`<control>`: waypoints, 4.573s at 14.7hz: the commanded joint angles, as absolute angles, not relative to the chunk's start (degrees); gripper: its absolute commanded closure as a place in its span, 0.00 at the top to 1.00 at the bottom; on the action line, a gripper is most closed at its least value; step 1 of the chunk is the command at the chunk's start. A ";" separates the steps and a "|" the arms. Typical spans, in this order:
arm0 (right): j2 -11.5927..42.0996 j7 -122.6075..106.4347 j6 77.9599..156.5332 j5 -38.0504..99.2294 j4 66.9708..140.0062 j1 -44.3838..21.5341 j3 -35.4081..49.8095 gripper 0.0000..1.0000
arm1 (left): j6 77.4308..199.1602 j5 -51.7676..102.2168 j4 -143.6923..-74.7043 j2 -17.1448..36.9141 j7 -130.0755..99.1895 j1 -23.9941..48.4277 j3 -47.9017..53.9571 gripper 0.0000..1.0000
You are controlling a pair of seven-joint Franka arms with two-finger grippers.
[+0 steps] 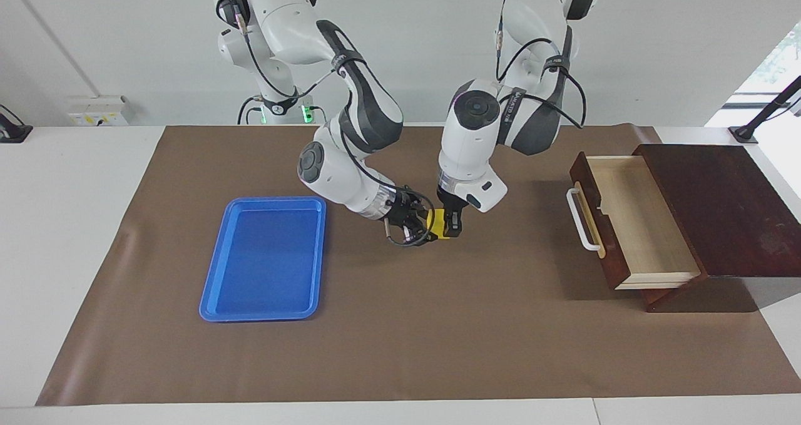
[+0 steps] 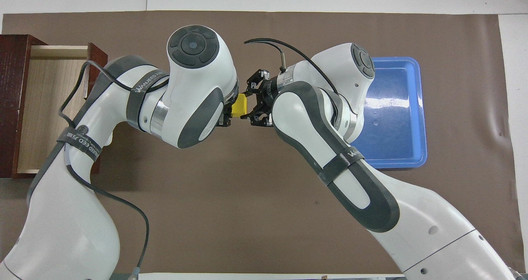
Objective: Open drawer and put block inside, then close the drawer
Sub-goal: 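Lower the block into the drawer with the left gripper while the right gripper withdraws, then push the drawer shut with the left gripper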
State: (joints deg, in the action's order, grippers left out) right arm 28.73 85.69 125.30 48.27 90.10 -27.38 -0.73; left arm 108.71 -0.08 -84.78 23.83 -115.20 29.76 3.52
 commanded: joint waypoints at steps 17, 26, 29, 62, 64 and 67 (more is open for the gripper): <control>15.48 60.43 105.05 19.64 91.06 -10.47 -0.97 1.00 | 93.25 -1.40 -79.63 12.39 -89.49 2.83 2.11 0.00; 1.60 26.05 93.53 0.98 91.05 -3.35 -1.05 1.00 | 109.31 -4.65 -102.27 4.67 -79.63 -4.22 1.93 0.00; -0.61 16.55 89.39 0.88 93.59 -0.36 -0.97 1.00 | 112.93 -4.57 -105.55 4.48 -80.24 -4.92 1.93 0.00; -2.02 5.19 90.62 -2.02 96.42 -0.88 0.88 1.00 | 119.18 -10.28 -110.30 4.83 -83.24 -1.57 1.93 0.89; -2.02 5.53 90.44 -0.97 96.42 -0.88 0.79 1.00 | 119.62 -10.28 -110.39 4.75 -81.31 -4.73 2.02 0.90; -2.20 7.20 90.53 -0.70 96.59 -0.97 0.88 1.00 | 121.11 -10.28 -110.48 4.83 -77.36 -8.69 2.02 0.96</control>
State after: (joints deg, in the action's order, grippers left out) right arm -0.92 5.37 90.81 -1.41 95.43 -1.15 0.42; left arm 119.98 -8.83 -109.88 5.16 -80.55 -5.86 1.92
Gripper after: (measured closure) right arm 0.000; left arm 0.084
